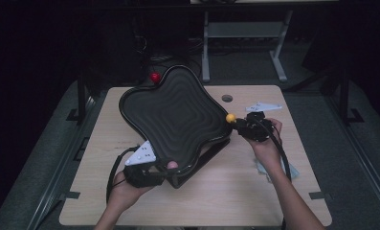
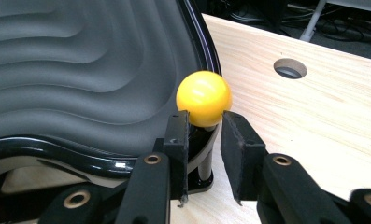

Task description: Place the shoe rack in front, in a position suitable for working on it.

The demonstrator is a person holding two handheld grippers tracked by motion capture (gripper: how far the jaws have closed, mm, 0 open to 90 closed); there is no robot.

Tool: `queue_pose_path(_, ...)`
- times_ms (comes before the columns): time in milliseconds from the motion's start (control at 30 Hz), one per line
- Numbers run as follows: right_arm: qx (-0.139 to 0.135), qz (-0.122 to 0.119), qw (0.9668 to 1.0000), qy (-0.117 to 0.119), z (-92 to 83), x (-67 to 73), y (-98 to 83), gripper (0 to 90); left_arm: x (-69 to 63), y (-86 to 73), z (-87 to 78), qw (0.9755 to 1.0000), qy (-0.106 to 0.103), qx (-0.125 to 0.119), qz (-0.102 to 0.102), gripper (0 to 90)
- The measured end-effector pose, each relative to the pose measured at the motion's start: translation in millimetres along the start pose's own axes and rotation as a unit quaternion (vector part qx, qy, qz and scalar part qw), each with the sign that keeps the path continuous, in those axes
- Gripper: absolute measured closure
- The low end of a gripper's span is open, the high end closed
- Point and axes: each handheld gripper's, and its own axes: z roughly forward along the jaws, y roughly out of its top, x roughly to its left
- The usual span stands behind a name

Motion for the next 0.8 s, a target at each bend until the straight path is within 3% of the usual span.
queue_pose_path(300,0.003,0.008,1.0,0.001,10.6,-3.0,4.9,71.5,-9.9,5.3,8.5,1.0,-0.001,0.004,0.009,60.2)
queue_pose_path(433,0.003,0.013,0.9999,0.003,10.7,-5.6,4.8,66.8,-12.0,6.0,10.2,1.0,-0.001,0.003,0.009,60.2)
queue_pose_path(700,0.004,0.02,0.9987,0.047,-18.4,-17.8,-12.8,49.0,-13.8,5.7,9.9,1.0,0.006,0.002,0.006,59.5)
queue_pose_path(800,0.012,0.015,0.9988,0.044,-31.5,-25.3,-21.8,46.5,-13.9,5.3,8.7,1.0,0.006,0.001,0.005,59.2)
